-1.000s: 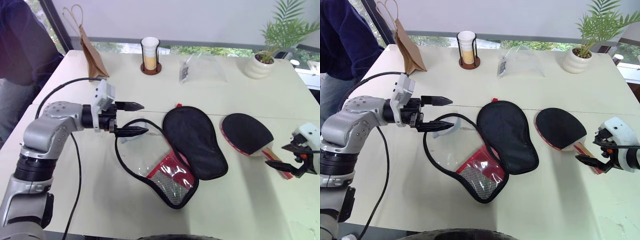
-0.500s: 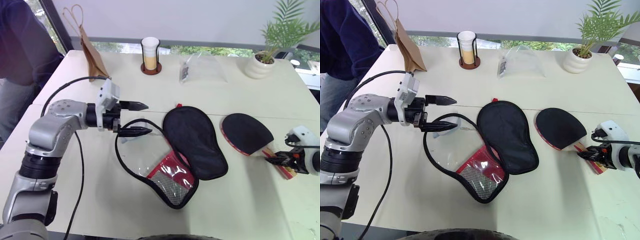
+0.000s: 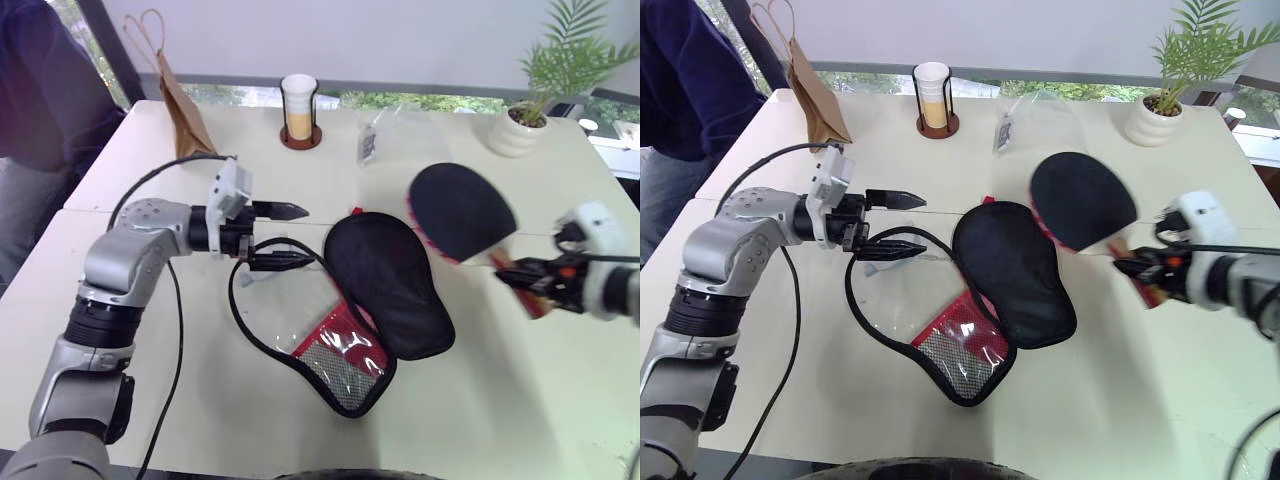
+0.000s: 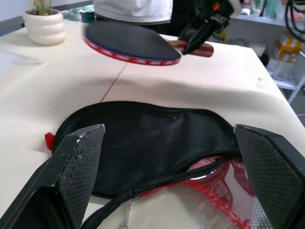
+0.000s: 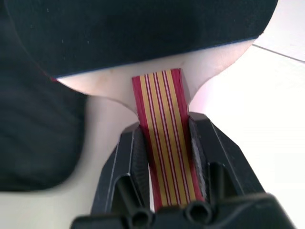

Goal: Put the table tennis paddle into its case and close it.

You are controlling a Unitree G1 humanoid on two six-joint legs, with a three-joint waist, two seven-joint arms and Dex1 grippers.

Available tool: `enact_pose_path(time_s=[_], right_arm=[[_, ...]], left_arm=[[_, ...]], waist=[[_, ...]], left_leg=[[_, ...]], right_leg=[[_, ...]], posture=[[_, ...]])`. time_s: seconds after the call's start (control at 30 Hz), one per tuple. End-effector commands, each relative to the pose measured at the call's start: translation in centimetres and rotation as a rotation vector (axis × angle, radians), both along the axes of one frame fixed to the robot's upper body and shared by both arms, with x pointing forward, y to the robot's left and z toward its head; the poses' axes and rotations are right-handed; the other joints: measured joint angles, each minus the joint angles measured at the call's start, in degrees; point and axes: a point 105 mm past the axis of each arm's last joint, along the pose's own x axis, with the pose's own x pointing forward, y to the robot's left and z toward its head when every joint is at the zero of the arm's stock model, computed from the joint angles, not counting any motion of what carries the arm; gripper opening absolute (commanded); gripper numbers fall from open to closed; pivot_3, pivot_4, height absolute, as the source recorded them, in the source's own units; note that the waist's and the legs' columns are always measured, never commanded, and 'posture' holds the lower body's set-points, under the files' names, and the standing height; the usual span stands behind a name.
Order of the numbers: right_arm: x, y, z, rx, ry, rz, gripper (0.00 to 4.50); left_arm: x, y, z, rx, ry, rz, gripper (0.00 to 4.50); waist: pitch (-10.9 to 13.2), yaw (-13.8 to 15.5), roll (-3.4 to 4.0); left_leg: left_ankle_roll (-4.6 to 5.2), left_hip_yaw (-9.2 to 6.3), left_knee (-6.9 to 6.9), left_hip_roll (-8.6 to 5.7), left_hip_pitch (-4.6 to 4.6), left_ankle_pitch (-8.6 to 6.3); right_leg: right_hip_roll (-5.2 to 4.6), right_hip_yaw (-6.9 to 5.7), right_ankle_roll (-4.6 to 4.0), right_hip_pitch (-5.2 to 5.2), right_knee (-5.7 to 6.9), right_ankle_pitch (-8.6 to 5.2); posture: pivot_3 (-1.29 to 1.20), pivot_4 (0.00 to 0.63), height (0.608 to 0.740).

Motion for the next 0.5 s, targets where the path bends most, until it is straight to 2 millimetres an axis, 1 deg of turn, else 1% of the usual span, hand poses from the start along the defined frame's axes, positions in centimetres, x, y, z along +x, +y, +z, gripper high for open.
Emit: enact_pose_path(time_s=[0.03, 0.17, 0.3, 0.5], right_arm=[[0.1, 2.1, 0.0, -0.009, -0.031, -0.015, 0.78], [0.6, 3.7, -1.0, 0.027, -0.041, -0.022, 0.78], [0.6, 5.7, -2.6, 0.06, -0.027, -0.018, 0.78], [1.5, 7.3, -3.7, 0.086, -0.015, -0.054, 0.78]], left_arm=[[0.1, 0.0, 1.1, -0.005, -0.048, -0.014, 4.5], [0.1, -0.1, 0.8, -0.002, -0.047, -0.018, 4.5], [0.0, 0.0, 0.6, 0.0, -0.047, -0.015, 4.5], [-0.1, 0.2, 0.5, -0.009, -0.049, -0.003, 4.5]], waist=[[0.0, 0.02, 0.0], [0.0, -0.06, 0.0], [0.0, -0.33, 0.0], [0.0, -0.35, 0.01]], left_leg=[[0.0, 0.0, 0.01, -0.01, -0.05, 0.0], [-0.01, 0.0, 0.02, -0.07, -0.08, 0.01], [-0.03, 0.01, -0.01, -0.04, -0.08, 0.02], [-0.05, 0.03, -0.03, -0.04, -0.09, 0.03]], right_leg=[[-0.01, 0.0, 0.0, -0.04, 0.02, 0.0], [-0.06, 0.0, 0.0, -0.11, 0.04, 0.0], [0.0, 0.01, 0.0, -0.16, 0.1, 0.0], [0.02, 0.02, 0.0, -0.2, 0.13, 0.0]], posture=[[0.0, 0.15, 0.74], [0.0, 0.15, 0.74], [0.0, 0.15, 0.74], [0.0, 0.15, 0.74]])
